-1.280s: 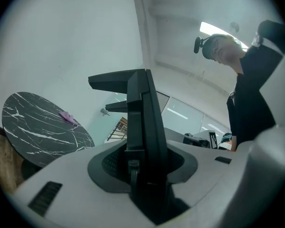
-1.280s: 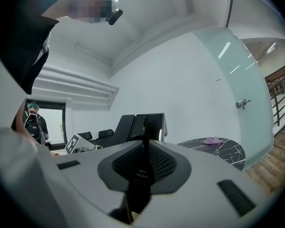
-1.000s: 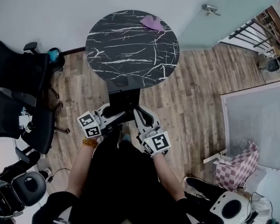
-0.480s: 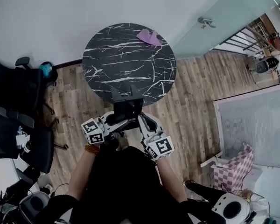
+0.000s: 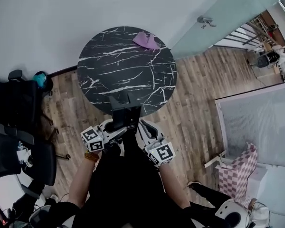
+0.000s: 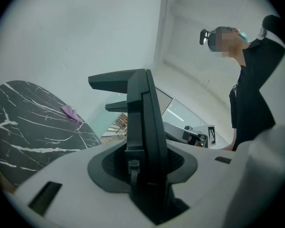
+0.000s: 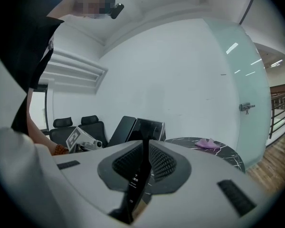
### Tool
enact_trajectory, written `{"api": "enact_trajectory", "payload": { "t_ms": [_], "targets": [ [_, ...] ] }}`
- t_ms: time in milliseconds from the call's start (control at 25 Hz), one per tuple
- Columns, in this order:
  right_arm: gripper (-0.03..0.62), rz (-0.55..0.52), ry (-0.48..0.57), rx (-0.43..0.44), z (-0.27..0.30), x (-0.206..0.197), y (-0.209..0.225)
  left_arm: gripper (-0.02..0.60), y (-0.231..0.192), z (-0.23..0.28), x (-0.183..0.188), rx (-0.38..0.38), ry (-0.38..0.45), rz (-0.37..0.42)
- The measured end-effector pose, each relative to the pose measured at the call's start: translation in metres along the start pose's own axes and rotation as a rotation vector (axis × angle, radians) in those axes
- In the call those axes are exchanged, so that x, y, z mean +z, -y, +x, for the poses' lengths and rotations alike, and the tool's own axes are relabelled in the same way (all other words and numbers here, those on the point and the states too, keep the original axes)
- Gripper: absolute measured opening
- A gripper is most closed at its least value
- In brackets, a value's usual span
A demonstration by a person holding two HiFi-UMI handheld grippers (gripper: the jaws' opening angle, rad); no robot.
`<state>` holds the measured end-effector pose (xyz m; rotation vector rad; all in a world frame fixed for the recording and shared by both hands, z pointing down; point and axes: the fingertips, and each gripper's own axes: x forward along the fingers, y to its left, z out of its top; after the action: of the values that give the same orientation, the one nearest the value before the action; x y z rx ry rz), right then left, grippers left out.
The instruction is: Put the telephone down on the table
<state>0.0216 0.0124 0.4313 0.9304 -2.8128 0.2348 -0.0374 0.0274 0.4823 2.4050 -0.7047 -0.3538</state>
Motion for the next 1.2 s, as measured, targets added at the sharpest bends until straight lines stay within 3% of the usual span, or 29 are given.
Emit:
{"api": "enact_trajectory", "payload": {
  "t_ms": [240, 360, 520, 640, 760, 960, 1200],
  "targets": [
    [0.04, 0.028, 0.0, 0.001, 0.03, -0.007, 0.046, 0.172, -0.035, 0.016, 0.007, 0.046, -0.019, -0.026],
    [0.04, 0.001, -0.015, 0.035, 0.049, -0.01, 0.068, 0.172, -0.051, 0.027, 0.012, 0.062, -0.037, -0.044],
    [0.04, 0.037, 0.0, 0.06, 0.07, -0.011, 0.105, 0.172, -0.083, 0.038, 0.015, 0.095, -0.093, -0.019],
    [0.041, 0.069, -0.024, 0.09, 0.078, -0.023, 0.131, 0.172, -0.103, 0.046, 0.015, 0.132, -0.101, -0.051],
    [0.052, 0.094, -0.09, 0.186, 0.085, -0.044, 0.14, 0.172, -0.117, 0.053, 0.014, 0.178, -0.092, -0.082],
    [0.168, 0.122, -0.204, 0.407, 0.104, -0.077, 0.131, 0.172, -0.133, 0.061, 0.012, 0.231, -0.098, -0.091],
    [0.213, 0.263, -0.252, 0.555, 0.124, -0.093, 0.128, 0.172, -0.141, 0.07, 0.012, 0.166, -0.115, -0.124]
  ]
}}
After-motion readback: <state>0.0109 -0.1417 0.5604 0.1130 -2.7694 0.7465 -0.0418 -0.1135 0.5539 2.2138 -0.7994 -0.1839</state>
